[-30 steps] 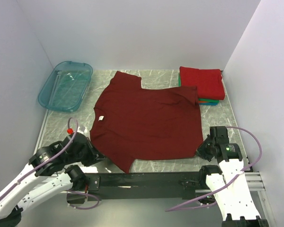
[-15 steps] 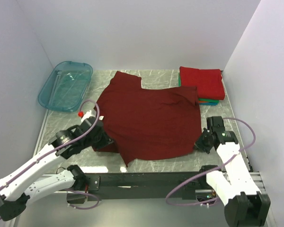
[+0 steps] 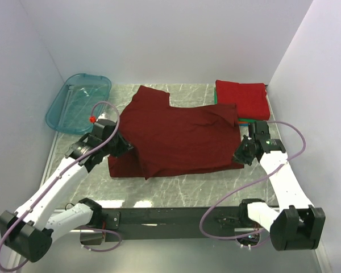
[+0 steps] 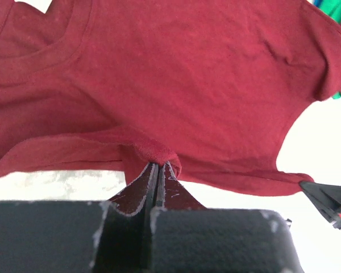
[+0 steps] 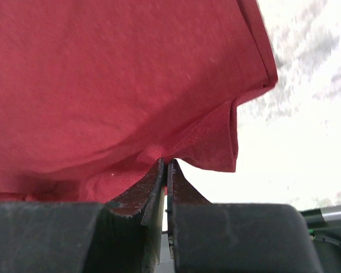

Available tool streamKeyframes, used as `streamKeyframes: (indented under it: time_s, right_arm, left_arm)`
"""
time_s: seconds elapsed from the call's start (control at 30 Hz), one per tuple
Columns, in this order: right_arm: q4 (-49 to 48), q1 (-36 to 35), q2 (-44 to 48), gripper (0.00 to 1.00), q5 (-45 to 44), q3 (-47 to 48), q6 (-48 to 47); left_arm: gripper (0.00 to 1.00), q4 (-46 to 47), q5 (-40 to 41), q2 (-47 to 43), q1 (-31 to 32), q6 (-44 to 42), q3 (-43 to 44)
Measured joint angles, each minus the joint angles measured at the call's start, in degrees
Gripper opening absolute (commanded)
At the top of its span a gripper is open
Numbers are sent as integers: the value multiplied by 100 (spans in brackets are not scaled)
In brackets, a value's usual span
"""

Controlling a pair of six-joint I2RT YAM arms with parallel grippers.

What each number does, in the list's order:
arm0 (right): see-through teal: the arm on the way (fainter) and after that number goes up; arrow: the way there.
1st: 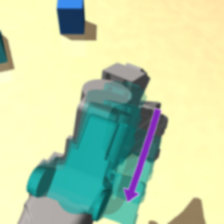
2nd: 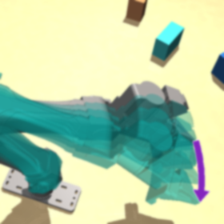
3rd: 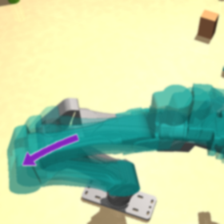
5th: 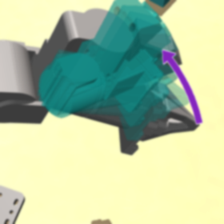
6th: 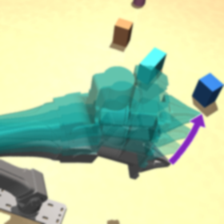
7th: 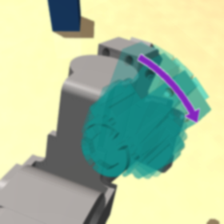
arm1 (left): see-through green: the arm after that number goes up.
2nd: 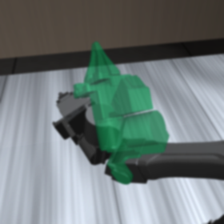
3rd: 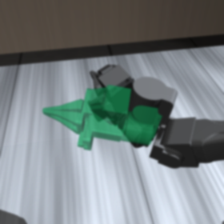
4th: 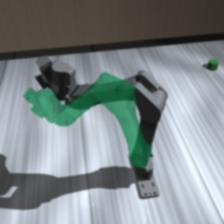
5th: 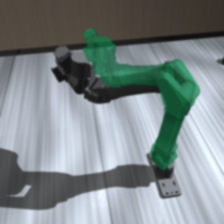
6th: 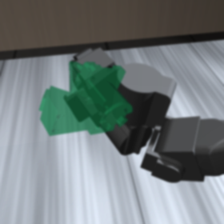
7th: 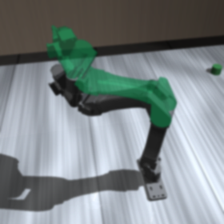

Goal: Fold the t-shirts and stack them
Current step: Fold the tshirt

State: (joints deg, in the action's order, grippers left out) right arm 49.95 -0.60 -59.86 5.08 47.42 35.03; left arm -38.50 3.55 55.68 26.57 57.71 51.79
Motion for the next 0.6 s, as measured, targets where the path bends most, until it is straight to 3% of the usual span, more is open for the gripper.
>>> streamKeyframes:
  time_s: [0.6]
  right_arm:
    - [-807,-39,-1515,7,-245,885,-284]
  left_arm:
    - [0,960,-223,1084,-713,-260,72]
